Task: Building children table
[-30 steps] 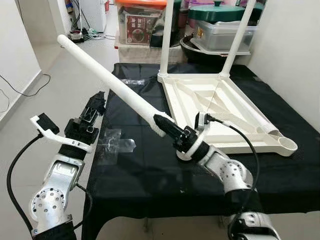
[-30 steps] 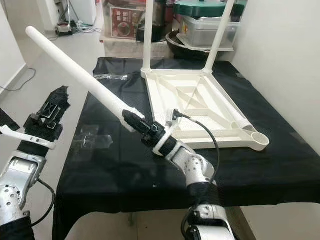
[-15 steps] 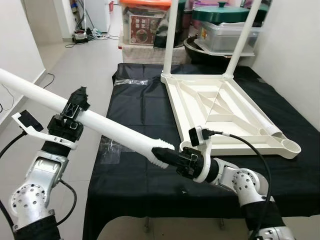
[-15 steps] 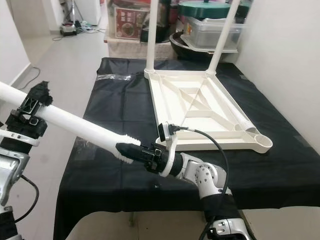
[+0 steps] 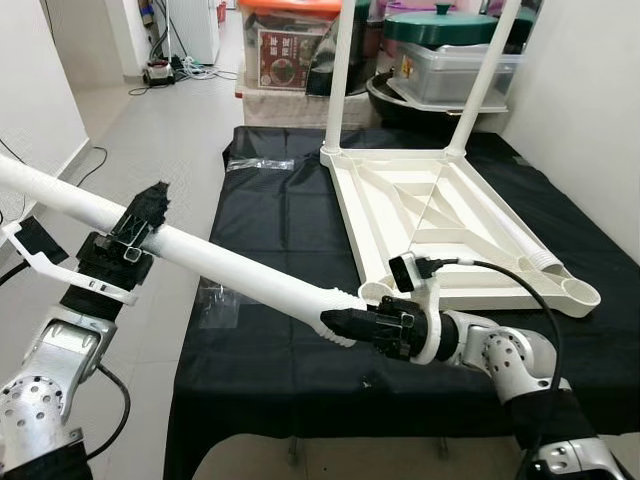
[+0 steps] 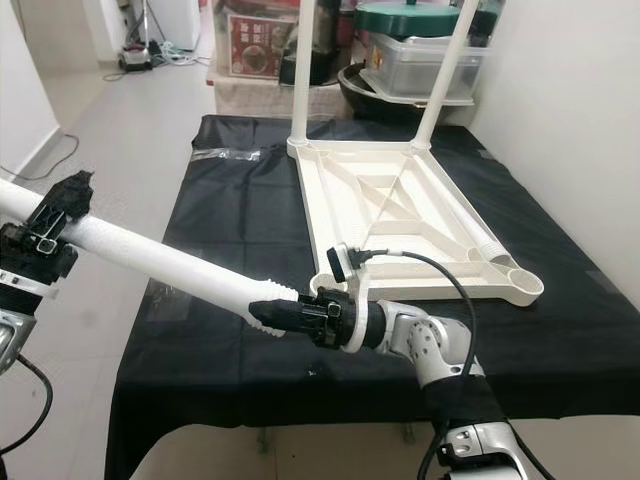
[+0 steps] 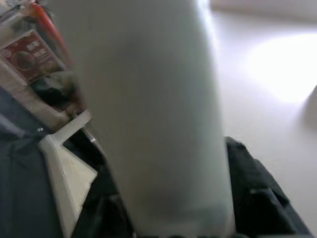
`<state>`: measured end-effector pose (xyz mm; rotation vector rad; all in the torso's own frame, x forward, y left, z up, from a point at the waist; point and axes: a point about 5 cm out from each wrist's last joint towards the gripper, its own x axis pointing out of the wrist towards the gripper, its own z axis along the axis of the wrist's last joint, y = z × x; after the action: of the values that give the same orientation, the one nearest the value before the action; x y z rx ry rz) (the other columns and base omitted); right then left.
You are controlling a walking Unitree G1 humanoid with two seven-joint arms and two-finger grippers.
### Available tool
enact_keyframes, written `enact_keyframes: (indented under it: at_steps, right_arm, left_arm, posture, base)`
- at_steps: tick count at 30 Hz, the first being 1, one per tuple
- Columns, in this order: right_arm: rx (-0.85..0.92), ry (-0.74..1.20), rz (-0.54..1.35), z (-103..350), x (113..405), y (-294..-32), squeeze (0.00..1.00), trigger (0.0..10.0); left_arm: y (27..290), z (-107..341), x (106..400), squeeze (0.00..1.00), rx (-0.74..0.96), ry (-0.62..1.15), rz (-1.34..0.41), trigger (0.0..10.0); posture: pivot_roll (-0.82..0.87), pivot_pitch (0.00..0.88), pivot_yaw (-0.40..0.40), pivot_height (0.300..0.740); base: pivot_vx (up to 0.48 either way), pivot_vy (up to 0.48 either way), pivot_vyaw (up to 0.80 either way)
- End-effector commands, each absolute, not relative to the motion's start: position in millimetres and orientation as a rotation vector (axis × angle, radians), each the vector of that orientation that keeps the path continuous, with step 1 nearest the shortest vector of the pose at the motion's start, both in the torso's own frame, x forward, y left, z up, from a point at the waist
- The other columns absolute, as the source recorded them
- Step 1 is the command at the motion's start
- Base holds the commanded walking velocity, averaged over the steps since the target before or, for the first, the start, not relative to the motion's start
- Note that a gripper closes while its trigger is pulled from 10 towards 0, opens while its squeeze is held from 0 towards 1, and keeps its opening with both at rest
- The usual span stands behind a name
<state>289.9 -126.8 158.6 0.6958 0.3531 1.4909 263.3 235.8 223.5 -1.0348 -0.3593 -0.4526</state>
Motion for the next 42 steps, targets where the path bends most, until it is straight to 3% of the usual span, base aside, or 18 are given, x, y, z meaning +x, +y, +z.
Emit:
enact_keyframes:
  at_steps: [1,3,4,7,8,16,17,19,21,23,24,28,34,36,37,39,42]
  right_arm:
    - [0.664,0.349,1.471,162,294,-127,0.0,0.0]
    - [0.626,0.362,1.443,160,297,-125,0.0,0.0]
    - [0.589,0.376,1.406,155,299,-123,0.0,10.0]
    - [0.572,0.387,1.367,152,301,-123,0.0,10.0]
    - [0.572,0.382,1.323,150,304,-123,1.0,10.0]
    - [0.542,0.357,1.259,151,313,-134,1.0,10.0]
    - [0.485,0.34,1.245,154,317,-146,0.0,10.0]
    - [0.485,0.34,1.245,154,317,-146,0.0,10.0]
    - [0.314,0.26,1.236,181,331,-174,0.0,10.0]
    - [0.208,0.218,1.236,196,336,-179,0.0,10.0]
    - [0.208,0.218,1.236,196,336,-179,0.0,10.0]
    - [-0.175,-0.004,1.228,258,359,-164,0.0,10.0]
    - [-0.165,-0.058,1.224,274,364,-153,0.0,10.0]
    - [-0.098,-0.046,1.351,278,356,-121,0.0,10.0]
    - [-0.098,-0.046,1.351,278,356,-121,0.0,10.0]
    - [-0.076,0.103,1.507,256,341,-89,0.0,10.0]
    - [-0.065,0.24,1.595,236,330,-74,0.0,10.0]
  left_arm:
    - [238,225,261,0.0,-0.993,-0.361,-0.429,0.0]
    - [240,228,261,0.0,-0.997,-0.376,-0.42,0.0]
    - [241,230,262,0.0,-0.996,-0.386,-0.415,0.0]
    - [242,231,262,0.0,-0.996,-0.392,-0.409,0.0]
    - [244,233,262,0.0,-0.997,-0.396,-0.406,0.0]
    - [251,238,262,0.0,-0.979,-0.405,-0.396,0.0]
    - [254,241,262,0.0,-0.955,-0.407,-0.392,0.0]
    - [254,241,262,0.0,-0.955,-0.407,-0.392,0.0]
    - [253,244,260,0.0,-0.885,-0.382,-0.422,0.0]
    - [249,244,259,0.0,-0.851,-0.362,-0.445,0.0]
    - [249,244,259,0.0,-0.851,-0.362,-0.445,0.0]
    - [231,245,262,0.0,-0.769,-0.3,-0.543,0.0]
    - [228,246,264,0.0,-0.756,-0.292,-0.56,0.0]
    - [221,247,267,0.0,-0.72,-0.27,-0.592,0.0]
    - [221,247,267,0.0,-0.72,-0.27,-0.592,0.0]
    - [214,248,270,0.0,-0.668,-0.24,-0.637,0.0]
    - [208,249,272,0.0,-0.615,-0.21,-0.685,0.0]
  posture:
    - [0.04,0.0,-0.062,0.74]
    - [0.04,0.0,-0.067,0.74]
    - [0.04,0.0,-0.067,0.74]
    - [0.04,0.0,-0.067,0.74]
    - [0.04,0.0,-0.063,0.74]
    - [0.03,0.0,-0.063,0.74]
    - [0.04,0.0,-0.067,0.74]
    - [0.04,0.0,-0.067,0.74]
    - [0.03,0.0,-0.061,0.74]
    - [0.03,0.0,-0.059,0.74]
    - [0.03,0.0,-0.059,0.74]
    - [0.03,0.0,-0.052,0.74]
    - [0.03,0.0,-0.053,0.74]
    - [0.03,0.0,-0.056,0.74]
    - [0.03,0.0,-0.056,0.74]
    - [0.04,0.0,-0.056,0.74]
    - [0.03,0.0,-0.056,0.74]
  base:
    - [0.0,0.0,0.0]
    - [0.0,0.0,0.0]
    - [0.0,0.0,0.0]
    - [0.0,0.0,0.0]
    - [0.0,0.0,0.0]
    - [0.0,0.0,0.0]
    - [0.0,0.0,0.0]
    - [0.0,0.0,0.0]
    - [0.0,0.0,0.0]
    - [0.0,0.0,0.0]
    - [0.0,0.0,0.0]
    - [0.0,0.0,0.0]
    - [0.0,0.0,0.0]
    - [0.0,0.0,0.0]
    - [0.0,0.0,0.0]
    - [0.0,0.0,0.0]
    - [0.0,0.0,0.0]
